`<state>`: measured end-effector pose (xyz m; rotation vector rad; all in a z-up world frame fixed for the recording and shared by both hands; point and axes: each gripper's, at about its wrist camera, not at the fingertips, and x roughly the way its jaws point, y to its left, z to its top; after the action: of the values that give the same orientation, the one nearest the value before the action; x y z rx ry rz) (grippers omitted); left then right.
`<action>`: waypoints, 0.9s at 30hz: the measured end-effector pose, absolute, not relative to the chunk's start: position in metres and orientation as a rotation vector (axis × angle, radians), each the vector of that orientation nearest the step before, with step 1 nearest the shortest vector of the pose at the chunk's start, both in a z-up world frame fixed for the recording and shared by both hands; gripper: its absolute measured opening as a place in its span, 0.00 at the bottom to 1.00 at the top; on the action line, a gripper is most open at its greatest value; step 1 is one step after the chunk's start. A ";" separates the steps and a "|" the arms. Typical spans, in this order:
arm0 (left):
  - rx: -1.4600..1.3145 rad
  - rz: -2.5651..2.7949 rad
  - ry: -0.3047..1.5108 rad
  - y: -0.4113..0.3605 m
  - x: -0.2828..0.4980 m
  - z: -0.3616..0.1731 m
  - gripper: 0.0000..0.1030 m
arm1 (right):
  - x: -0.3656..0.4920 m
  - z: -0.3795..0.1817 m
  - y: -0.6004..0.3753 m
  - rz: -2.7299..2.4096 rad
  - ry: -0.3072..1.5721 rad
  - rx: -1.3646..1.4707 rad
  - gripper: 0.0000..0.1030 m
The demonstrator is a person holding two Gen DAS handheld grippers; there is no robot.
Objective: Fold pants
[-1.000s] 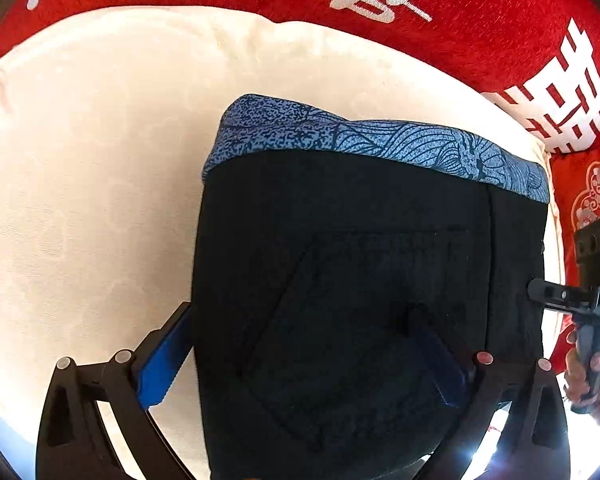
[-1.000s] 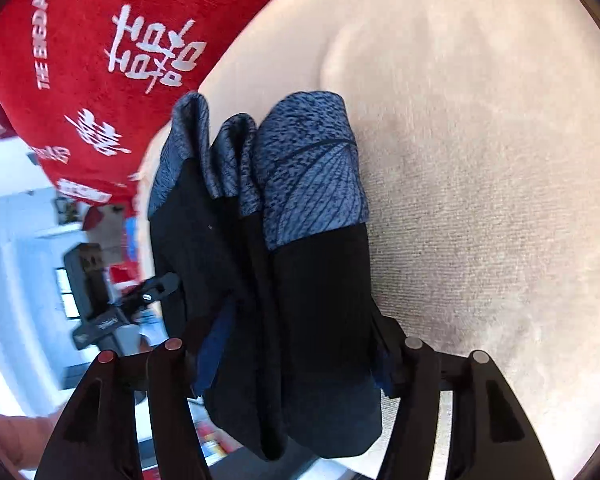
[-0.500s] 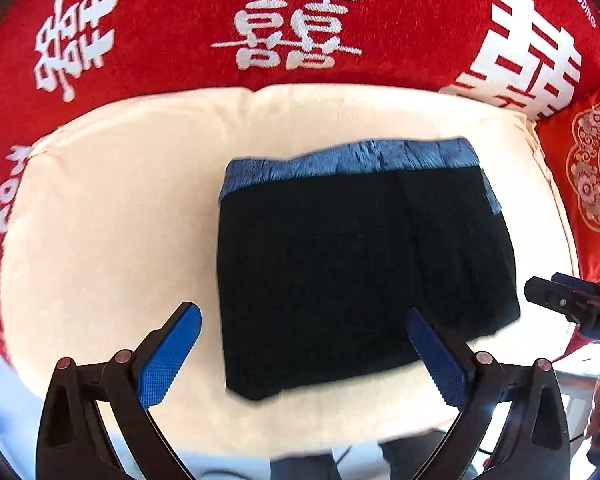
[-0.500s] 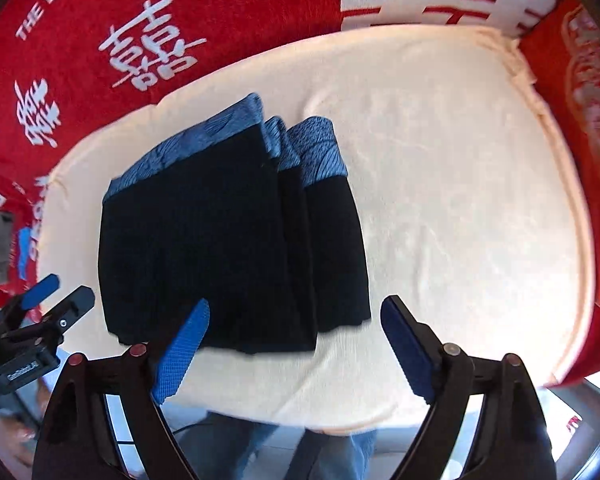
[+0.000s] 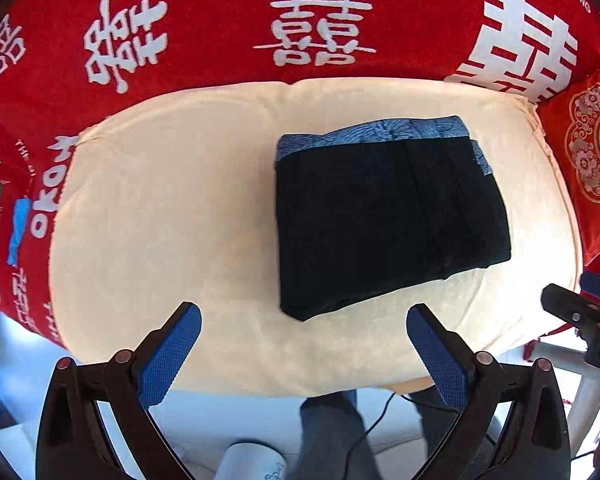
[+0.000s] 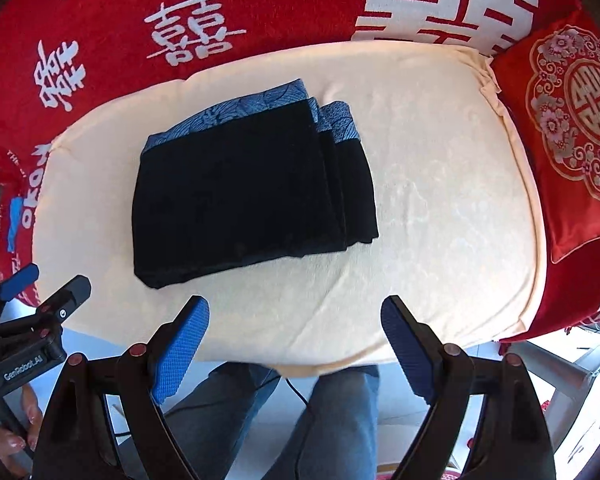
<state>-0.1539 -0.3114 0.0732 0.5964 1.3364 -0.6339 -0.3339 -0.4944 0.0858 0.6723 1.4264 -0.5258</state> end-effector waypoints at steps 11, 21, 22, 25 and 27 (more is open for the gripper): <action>0.627 -0.580 1.332 -0.317 -0.182 0.091 1.00 | -0.350 0.121 -0.506 -0.476 1.420 0.594 0.87; 0.625 -0.558 1.299 -0.330 -0.206 0.112 1.00 | -0.357 0.122 -0.519 -0.442 1.417 0.584 0.87; 0.622 -0.556 1.304 -0.330 -0.207 0.113 1.00 | -0.357 0.122 -0.519 -0.438 1.417 0.583 0.87; 0.615 -0.552 1.319 -0.330 -0.206 0.113 1.00 | -0.356 0.121 -0.517 -0.430 1.420 0.579 0.87; 0.624 -0.550 1.329 -0.330 -0.207 0.111 1.00 | -0.356 0.118 -0.515 -0.426 1.426 0.579 0.87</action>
<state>-0.2072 -0.3303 0.1114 0.6236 1.3287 -0.5496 -0.3559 -0.5154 0.1183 0.5790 1.4260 -0.4264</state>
